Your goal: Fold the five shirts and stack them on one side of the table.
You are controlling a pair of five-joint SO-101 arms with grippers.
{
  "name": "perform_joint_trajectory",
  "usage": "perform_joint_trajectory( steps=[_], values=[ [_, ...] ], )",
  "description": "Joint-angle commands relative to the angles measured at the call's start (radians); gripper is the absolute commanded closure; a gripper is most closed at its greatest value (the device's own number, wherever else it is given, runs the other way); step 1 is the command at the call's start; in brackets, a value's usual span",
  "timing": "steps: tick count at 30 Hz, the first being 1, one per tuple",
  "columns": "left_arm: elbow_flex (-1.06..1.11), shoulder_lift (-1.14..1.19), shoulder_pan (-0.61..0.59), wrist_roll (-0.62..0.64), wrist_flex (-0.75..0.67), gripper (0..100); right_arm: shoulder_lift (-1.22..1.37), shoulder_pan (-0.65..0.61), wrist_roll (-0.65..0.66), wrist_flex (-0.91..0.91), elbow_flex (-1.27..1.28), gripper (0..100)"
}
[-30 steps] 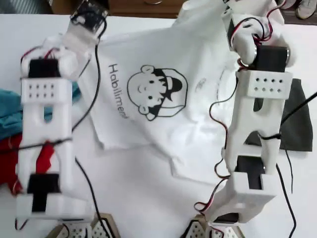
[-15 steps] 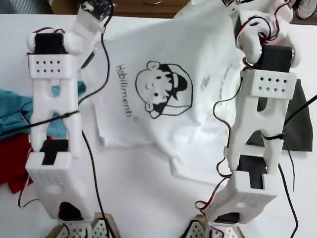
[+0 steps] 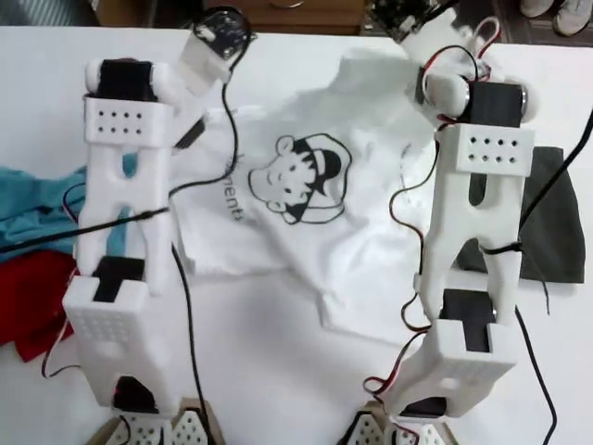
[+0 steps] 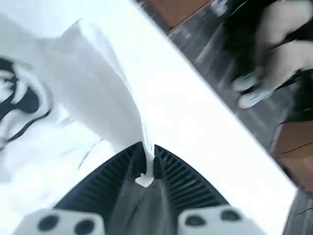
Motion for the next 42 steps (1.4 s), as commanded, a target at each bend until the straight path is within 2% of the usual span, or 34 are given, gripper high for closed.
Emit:
perform_joint_trajectory(
  steps=[1, 6, 9, 17, 28, 42],
  values=[
    [0.070, -0.017, -0.008, -0.009, 0.018, 98, -0.038, -0.005, 0.003, 0.127, -0.006, 97.8],
    [0.251, -0.038, 0.011, -0.063, 0.017, 98, -0.133, -0.007, 0.005, 0.260, 0.003, 97.8],
    [0.337, -0.100, 0.015, -0.063, 0.017, 98, -0.189, 0.001, 0.006, 0.280, 0.038, 97.8],
    [0.591, -0.287, 0.011, -0.077, -0.008, 98, -0.397, 0.008, 0.006, 0.265, 0.428, 97.8],
    [0.773, -0.328, 0.012, -0.083, -0.025, 98, -0.702, 0.010, 0.014, 0.156, 0.858, 97.8],
    [1.064, -0.328, 0.011, -0.086, -0.282, 98, -0.912, 0.058, 0.049, -0.015, 1.255, 97.8]
  ],
)
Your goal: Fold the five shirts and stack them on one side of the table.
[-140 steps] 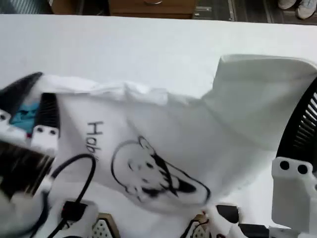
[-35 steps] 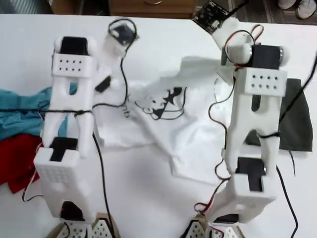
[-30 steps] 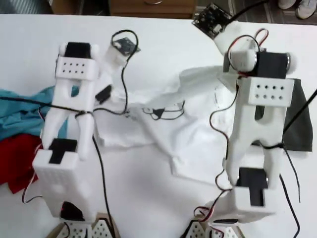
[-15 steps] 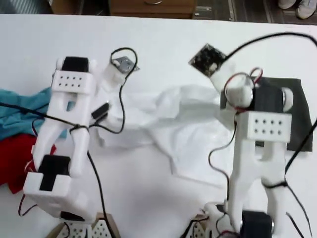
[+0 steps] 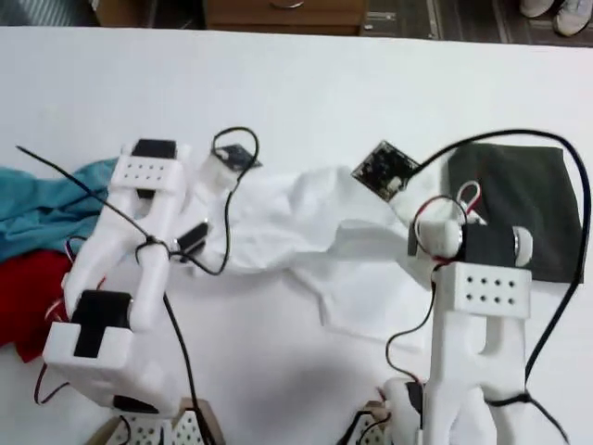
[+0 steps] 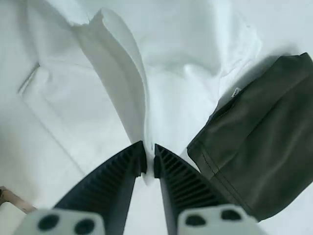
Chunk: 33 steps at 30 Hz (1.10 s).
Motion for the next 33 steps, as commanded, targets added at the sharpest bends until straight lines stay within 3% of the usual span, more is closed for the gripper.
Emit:
perform_joint_trajectory(
  steps=[1, 14, 20, 26, 33],
  values=[
    [0.025, -0.057, 0.006, -0.011, -0.063, 98, -0.054, 0.018, 0.006, -0.050, 0.054, 97.8],
    [-0.028, -0.057, -0.034, -0.003, -0.144, 98, -0.094, 0.018, 0.006, -0.217, 0.173, 97.8],
    [0.076, 0.000, -0.077, -0.012, -0.229, 98, -0.110, 0.016, 0.015, -0.228, 0.236, 97.8],
    [0.088, 0.120, -0.072, -0.011, -0.222, 98, -0.119, 0.018, 0.129, -0.226, 0.361, 97.8],
    [0.056, 0.121, -0.071, -0.012, -0.147, 98, -0.119, 0.019, 0.138, -0.223, 0.376, 97.4]
  ],
)
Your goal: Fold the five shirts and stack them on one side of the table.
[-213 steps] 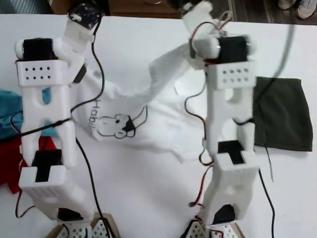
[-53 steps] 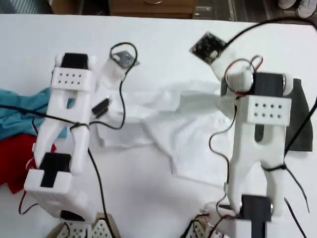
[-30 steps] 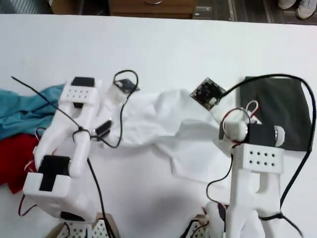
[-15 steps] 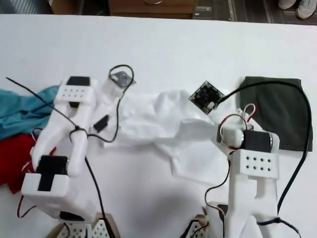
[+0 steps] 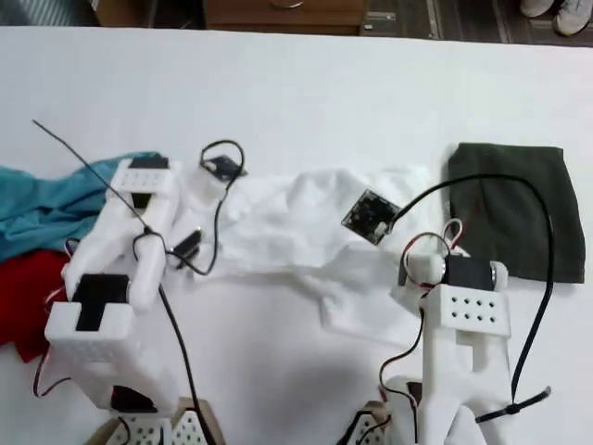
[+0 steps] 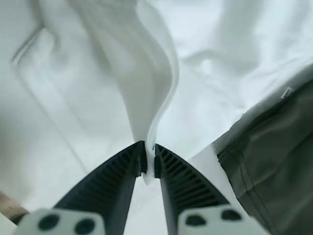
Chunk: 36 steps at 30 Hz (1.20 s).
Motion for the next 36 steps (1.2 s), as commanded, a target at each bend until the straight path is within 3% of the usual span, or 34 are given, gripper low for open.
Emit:
perform_joint_trajectory(
  steps=[1, 4, 9, 14, 21, 25, 32, 36],
  values=[
    [-0.044, -0.003, -0.009, -0.012, 0.063, 98, -0.031, 0.005, 0.006, -0.007, -0.002, 97.4],
    [-0.110, -0.003, -0.012, -0.012, 0.132, 98, -0.031, 0.005, 0.006, 0.002, -0.003, 94.0],
    [-0.275, -0.003, -0.006, -0.012, 0.273, 98, -0.033, 0.004, 0.012, 0.074, -0.060, 78.7],
    [-0.506, -0.003, -0.006, -0.012, 0.434, 98, -0.035, 0.004, 0.005, 0.154, -0.229, 82.0],
    [-0.581, 0.005, -0.009, -0.011, 0.445, 98, -0.031, 0.004, 0.005, 0.199, -0.413, 81.7],
    [-0.565, 0.009, -0.009, -0.011, 0.445, 98, -0.022, -0.002, -0.025, 0.104, -0.373, 81.7],
    [-0.367, 0.008, 0.018, -0.014, 0.338, 97, 0.051, -0.067, -0.290, -0.291, -0.172, 79.8],
    [-0.302, 0.006, 0.044, 0.008, 0.282, 86, 0.171, -0.093, -0.318, -0.364, -0.175, 80.0]
  ],
)
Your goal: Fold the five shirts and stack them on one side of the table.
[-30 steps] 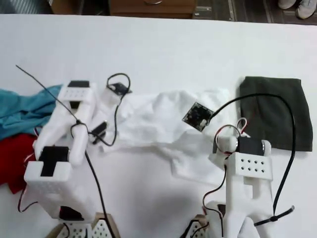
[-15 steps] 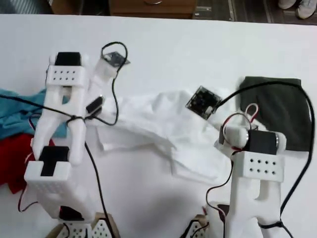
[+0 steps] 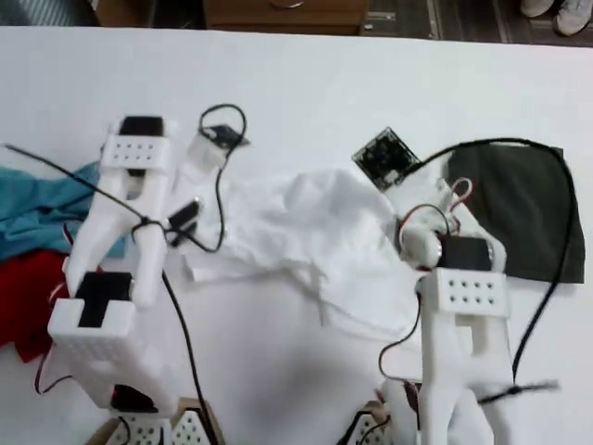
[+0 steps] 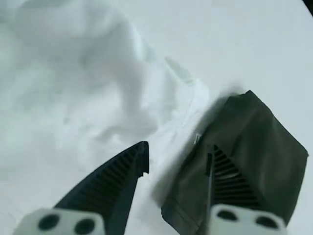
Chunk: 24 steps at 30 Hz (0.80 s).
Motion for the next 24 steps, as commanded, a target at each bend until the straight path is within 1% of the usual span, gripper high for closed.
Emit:
perform_joint_trajectory(
  steps=[1, 3, 9, 13, 15, 17, 19, 22, 24],
  values=[
    [0.025, -0.006, 0.023, 0.011, -0.037, 83, 0.087, -0.018, -0.025, -0.058, -0.020, 80.0],
    [0.024, -0.009, 0.023, 0.012, -0.038, 80, 0.133, -0.015, -0.025, -0.061, -0.041, 80.0],
    [-0.008, -0.015, 0.018, 0.005, 0.000, 80, 0.251, -0.021, -0.025, -0.082, -0.112, 80.0],
    [-0.197, -0.015, 0.021, 0.012, 0.097, 80, 0.361, -0.015, -0.026, -0.170, -0.130, 80.0],
    [-0.308, -0.008, 0.018, 0.017, 0.110, 80, 0.418, -0.015, -0.026, -0.188, -0.150, 80.0],
    [-0.369, 0.005, 0.014, 0.052, 0.084, 80, 0.467, -0.015, -0.026, -0.188, -0.178, 80.0],
    [-0.381, 0.044, 0.008, 0.083, 0.023, 80, 0.513, -0.015, -0.026, -0.188, -0.203, 80.0],
    [-0.387, 0.163, -0.011, 0.121, -0.063, 80, 0.568, -0.005, -0.020, -0.189, -0.242, 80.0],
    [-0.389, 0.250, -0.020, 0.124, -0.103, 80, 0.602, 0.002, -0.020, -0.191, -0.281, 80.0]
  ],
)
